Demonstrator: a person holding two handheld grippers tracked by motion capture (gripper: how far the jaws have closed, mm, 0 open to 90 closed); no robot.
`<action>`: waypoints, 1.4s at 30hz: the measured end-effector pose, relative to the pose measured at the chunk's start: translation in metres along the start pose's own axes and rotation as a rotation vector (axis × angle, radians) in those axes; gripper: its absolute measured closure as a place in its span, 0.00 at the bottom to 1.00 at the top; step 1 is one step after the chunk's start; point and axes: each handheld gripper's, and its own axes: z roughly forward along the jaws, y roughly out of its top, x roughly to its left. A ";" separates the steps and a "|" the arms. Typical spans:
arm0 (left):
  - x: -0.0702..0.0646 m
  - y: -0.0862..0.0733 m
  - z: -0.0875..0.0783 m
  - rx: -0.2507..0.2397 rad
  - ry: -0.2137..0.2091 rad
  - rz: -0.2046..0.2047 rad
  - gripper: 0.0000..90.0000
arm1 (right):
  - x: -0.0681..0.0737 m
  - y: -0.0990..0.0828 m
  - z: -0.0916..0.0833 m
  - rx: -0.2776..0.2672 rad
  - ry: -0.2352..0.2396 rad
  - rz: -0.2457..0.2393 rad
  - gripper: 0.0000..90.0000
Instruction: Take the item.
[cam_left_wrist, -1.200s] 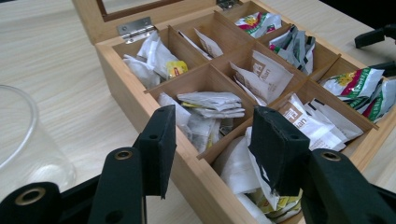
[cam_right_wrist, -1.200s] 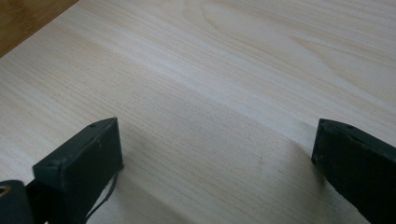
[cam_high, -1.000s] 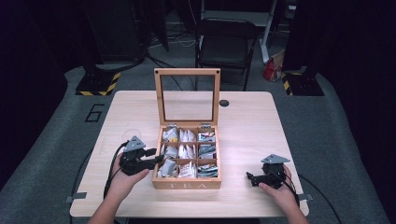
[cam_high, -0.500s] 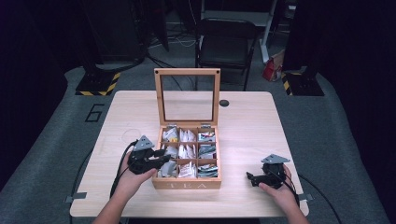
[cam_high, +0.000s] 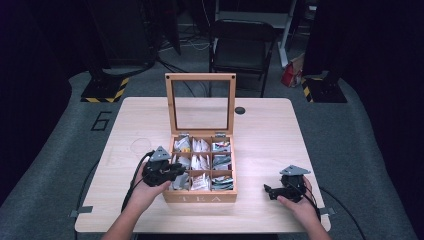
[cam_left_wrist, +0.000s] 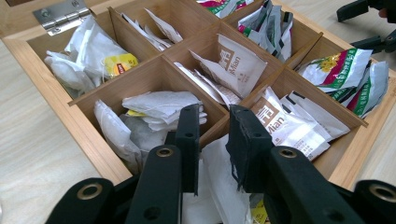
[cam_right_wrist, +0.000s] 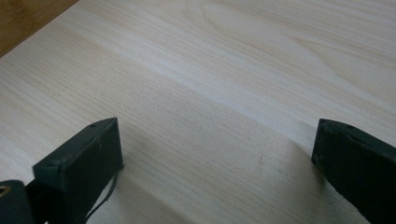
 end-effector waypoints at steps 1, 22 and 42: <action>0.000 0.000 0.000 0.005 -0.007 -0.010 0.83 | 0.000 0.000 0.000 0.000 0.000 -0.001 0.01; 0.003 -0.005 -0.004 0.019 -0.032 -0.004 0.97 | 0.000 0.000 0.000 0.000 -0.001 0.000 0.01; 0.004 -0.016 -0.032 0.009 -0.047 -0.015 0.98 | 0.000 0.000 0.000 0.000 0.000 0.000 0.01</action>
